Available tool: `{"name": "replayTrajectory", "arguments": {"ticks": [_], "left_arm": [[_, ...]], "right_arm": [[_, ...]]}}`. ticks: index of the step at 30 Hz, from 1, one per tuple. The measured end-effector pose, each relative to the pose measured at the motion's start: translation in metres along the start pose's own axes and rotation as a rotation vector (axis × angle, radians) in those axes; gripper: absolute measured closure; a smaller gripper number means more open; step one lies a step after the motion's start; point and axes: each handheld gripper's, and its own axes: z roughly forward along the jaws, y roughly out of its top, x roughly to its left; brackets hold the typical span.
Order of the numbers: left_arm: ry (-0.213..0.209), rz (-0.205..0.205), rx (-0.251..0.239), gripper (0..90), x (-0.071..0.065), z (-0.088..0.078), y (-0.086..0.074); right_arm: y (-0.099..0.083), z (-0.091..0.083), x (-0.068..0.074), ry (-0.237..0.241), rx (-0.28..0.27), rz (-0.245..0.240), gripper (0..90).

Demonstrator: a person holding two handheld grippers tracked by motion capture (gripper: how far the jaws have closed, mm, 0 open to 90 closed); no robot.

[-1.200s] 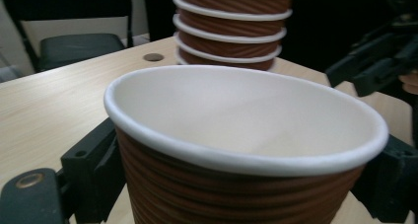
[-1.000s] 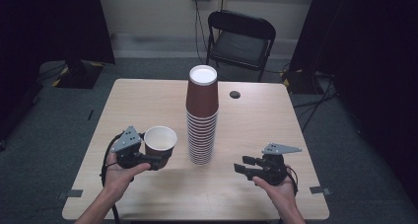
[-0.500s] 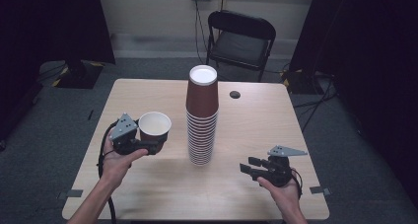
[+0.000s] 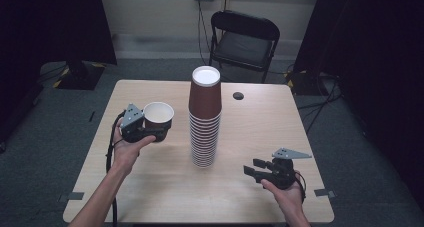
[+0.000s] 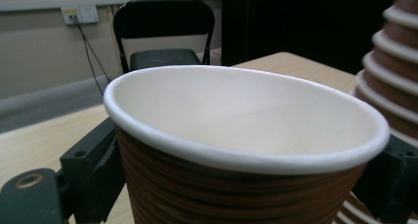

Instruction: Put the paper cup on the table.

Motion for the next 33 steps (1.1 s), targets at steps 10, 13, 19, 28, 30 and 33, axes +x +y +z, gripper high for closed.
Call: {"name": "replayTrajectory", "arguments": {"ticks": [10, 13, 19, 28, 30, 33], "left_arm": [[0.049, 0.039, 0.054, 9.4, 0.013, 0.032, -0.021], [0.033, 0.009, 0.051, 9.4, 0.016, 0.039, -0.025], [0.032, -0.008, 0.092, 9.2, 0.019, 0.051, -0.035], [0.016, -0.016, 0.091, 9.3, 0.018, 0.056, -0.043], [0.012, -0.021, 0.09, 9.1, 0.018, 0.053, -0.044], [0.016, -0.027, 0.096, 8.8, 0.02, 0.046, -0.046]], "right_arm": [[-0.005, 0.002, -0.004, -0.049, 0.019, 0.033, 32.0], [-0.006, 0.001, -0.004, -0.055, 0.022, 0.036, 32.0], [-0.007, 0.001, -0.003, -0.064, 0.027, 0.038, 31.8], [-0.007, 0.001, -0.001, -0.048, 0.033, 0.047, 31.9], [-0.006, 0.001, -0.001, -0.046, 0.03, 0.041, 31.9], [-0.006, 0.001, 0.0, -0.044, 0.03, 0.039, 31.8]]}}
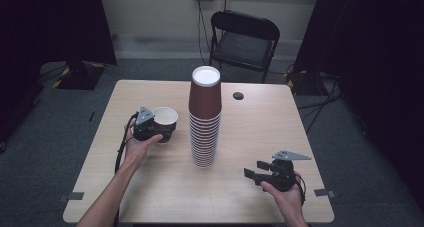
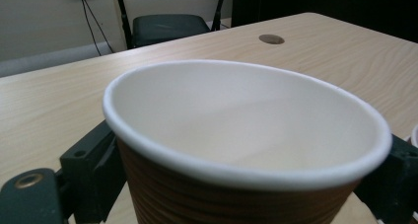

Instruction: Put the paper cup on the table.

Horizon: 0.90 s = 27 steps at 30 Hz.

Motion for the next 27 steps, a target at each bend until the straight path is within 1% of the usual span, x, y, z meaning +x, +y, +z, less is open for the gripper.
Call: {"name": "replayTrajectory", "arguments": {"ticks": [1, 2, 3, 4, 5, 6, 9, 10, 12, 14, 16, 18, 19, 20, 21, 22, 25, 26, 27], "left_arm": [[-0.001, 0.011, 0.004, 8.8, 0.0, -0.002, -0.001], [-0.004, 0.014, 0.011, 8.7, 0.001, -0.004, -0.001], [-0.007, 0.02, 0.029, 8.7, 0.002, -0.007, -0.001], [-0.01, 0.018, 0.032, 8.6, 0.003, -0.009, -0.001], [0.0, 0.024, 0.047, 8.6, 0.004, -0.011, -0.001], [0.005, 0.032, 0.049, 8.6, 0.005, -0.013, -0.002], [-0.001, 0.006, 0.05, 8.4, 0.01, -0.017, -0.006], [0.0, -0.016, 0.049, 8.4, 0.012, -0.018, -0.008], [-0.003, -0.021, 0.053, 8.4, 0.012, -0.018, -0.007], [0.004, -0.008, 0.057, 8.4, 0.011, -0.019, -0.007], [-0.002, -0.01, 0.07, 8.1, 0.01, -0.018, -0.007], [0.005, 0.01, 0.09, 9.6, 0.009, -0.016, -0.009], [0.01, 0.01, 0.107, 9.9, 0.009, -0.015, -0.011], [0.01, 0.001, 0.115, 10.9, 0.009, -0.015, -0.012], [-0.001, -0.003, 0.121, 11.7, 0.011, -0.015, -0.014], [-0.002, -0.001, 0.112, 11.8, 0.011, -0.015, -0.015], [0.006, 0.02, 0.111, 11.9, 0.01, -0.016, -0.017], [0.009, 0.027, 0.122, 12.1, 0.01, -0.016, -0.017], [0.008, 0.017, 0.13, 12.5, 0.01, -0.016, -0.018]], "right_arm": [[0.0, 0.0, 0.0, 0.001, 0.002, -0.001, 31.9], [0.0, 0.0, 0.0, 0.003, 0.001, -0.001, 31.8], [0.0, 0.001, 0.0, 0.004, 0.002, -0.001, 31.8], [0.001, 0.002, 0.0, 0.008, 0.003, 0.003, 31.9], [0.001, 0.002, 0.0, 0.015, 0.004, 0.009, 31.8], [0.001, 0.002, 0.0, 0.015, 0.005, 0.007, 31.8], [0.002, 0.003, 0.001, 0.017, 0.008, 0.004, 31.8], [0.002, 0.004, 0.001, 0.017, 0.008, 0.004, 31.9], [0.002, 0.003, 0.002, 0.017, 0.007, 0.002, 31.8], [0.002, 0.003, 0.002, 0.01, 0.004, 0.004, 31.8], [0.002, 0.003, 0.002, 0.011, 0.002, 0.004, 31.8], [0.002, 0.003, 0.002, 0.013, 0.003, 0.003, 31.9], [0.002, 0.003, 0.002, 0.013, 0.003, 0.002, 31.8], [0.002, 0.002, 0.002, 0.012, 0.003, 0.0, 31.8], [0.002, 0.002, 0.002, 0.014, 0.001, -0.002, 31.9], [0.002, 0.002, 0.002, 0.014, 0.003, -0.002, 32.0], [0.001, 0.0, 0.002, 0.012, 0.002, -0.001, 32.0], [0.001, 0.0, 0.001, 0.012, 0.0, -0.002, 32.0], [0.001, 0.0, 0.001, 0.011, -0.001, -0.003, 32.0]]}}
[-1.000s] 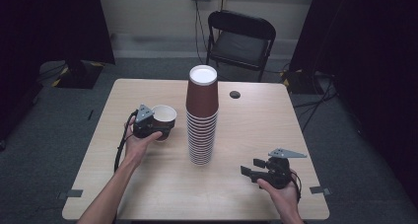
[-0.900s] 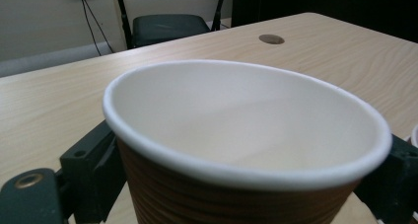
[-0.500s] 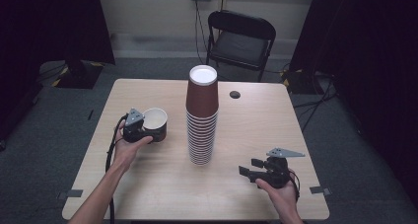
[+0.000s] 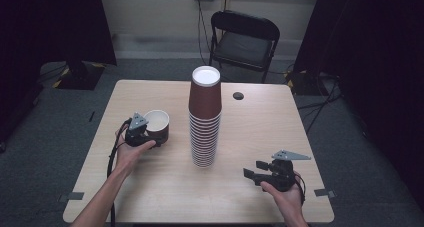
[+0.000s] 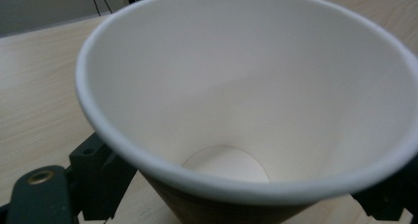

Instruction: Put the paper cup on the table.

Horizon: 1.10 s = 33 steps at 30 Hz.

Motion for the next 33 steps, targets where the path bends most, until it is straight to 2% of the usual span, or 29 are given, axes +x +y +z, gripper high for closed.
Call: {"name": "replayTrajectory", "arguments": {"ticks": [2, 3, 6, 7, 11, 16, 19, 22, 23, 26, 28, 30, 33], "left_arm": [[-0.006, -0.023, 0.005, 13.0, 0.0, 0.001, -0.002], [-0.01, -0.004, 0.016, 13.4, 0.001, 0.001, -0.002], [-0.009, -0.027, 0.032, 14.1, 0.001, 0.002, -0.003], [-0.01, -0.019, 0.046, 14.5, 0.001, 0.002, -0.004], [-0.016, -0.054, 0.101, 15.5, 0.001, 0.003, -0.007], [0.007, -0.066, 0.102, 15.5, 0.003, -0.002, -0.014], [0.027, -0.069, 0.106, 15.5, 0.003, -0.008, -0.013], [0.054, -0.069, 0.077, 15.5, 0.0, -0.019, -0.009], [0.056, -0.08, 0.066, 15.5, 0.001, -0.022, -0.008], [0.074, -0.059, 0.063, 15.7, -0.001, -0.031, -0.005], [0.054, -0.059, 0.061, 15.7, -0.001, -0.037, -0.005], [0.049, -0.077, 0.06, 15.7, -0.001, -0.041, -0.005], [0.043, -0.081, 0.046, 15.7, -0.003, -0.047, -0.006]], "right_arm": [[0.0, -0.001, 0.0, -0.002, -0.001, 0.0, 31.9], [0.0, -0.001, 0.0, -0.002, -0.001, 0.0, 31.9], [0.0, 0.0, 0.001, -0.002, -0.001, 0.0, 31.9], [0.001, 0.0, 0.002, -0.002, 0.001, -0.001, 31.9], [0.001, 0.0, 0.002, -0.004, 0.002, -0.006, 31.8], [0.0, -0.001, 0.001, -0.01, 0.008, -0.015, 31.8], [0.0, -0.001, 0.001, -0.015, 0.005, -0.013, 31.8], [0.0, -0.001, 0.0, -0.018, 0.004, -0.014, 31.8], [0.0, -0.001, -0.001, -0.021, 0.001, -0.014, 31.8], [0.001, -0.001, -0.002, -0.027, 0.0, -0.011, 31.8], [0.001, -0.001, -0.002, -0.025, -0.003, -0.009, 31.8], [0.001, -0.001, -0.002, -0.025, -0.003, -0.009, 31.8], [0.001, -0.001, -0.003, -0.026, -0.003, -0.01, 31.8]]}}
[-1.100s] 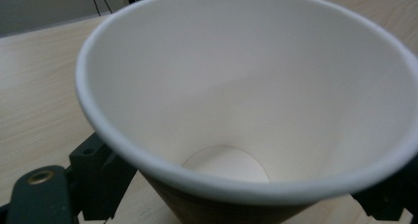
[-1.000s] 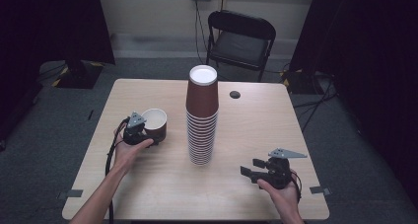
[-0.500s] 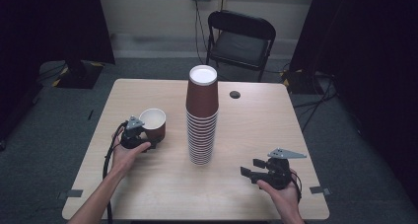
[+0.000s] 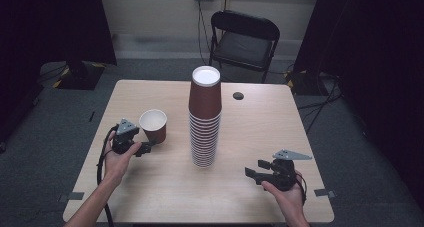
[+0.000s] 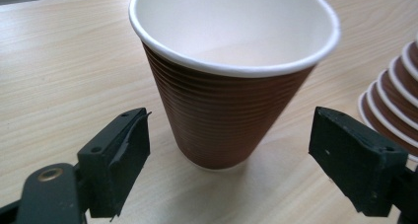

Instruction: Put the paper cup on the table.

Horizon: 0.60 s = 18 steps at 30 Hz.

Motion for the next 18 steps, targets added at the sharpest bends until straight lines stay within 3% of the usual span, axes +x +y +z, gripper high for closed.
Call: {"name": "replayTrajectory", "arguments": {"ticks": [3, 9, 18], "left_arm": [[-0.027, 0.004, 0.015, 15.9, -0.002, -0.005, -0.002], [-0.036, 0.002, 0.052, 16.2, -0.009, -0.022, -0.006], [-0.085, 0.0, 0.06, 16.2, -0.022, -0.048, -0.011]], "right_arm": [[0.0, 0.0, -0.001, -0.008, 0.0, -0.002, 31.8], [0.0, -0.001, -0.006, -0.028, -0.004, -0.004, 31.8], [0.0, 0.0, -0.008, -0.049, -0.004, -0.004, 31.9]]}}
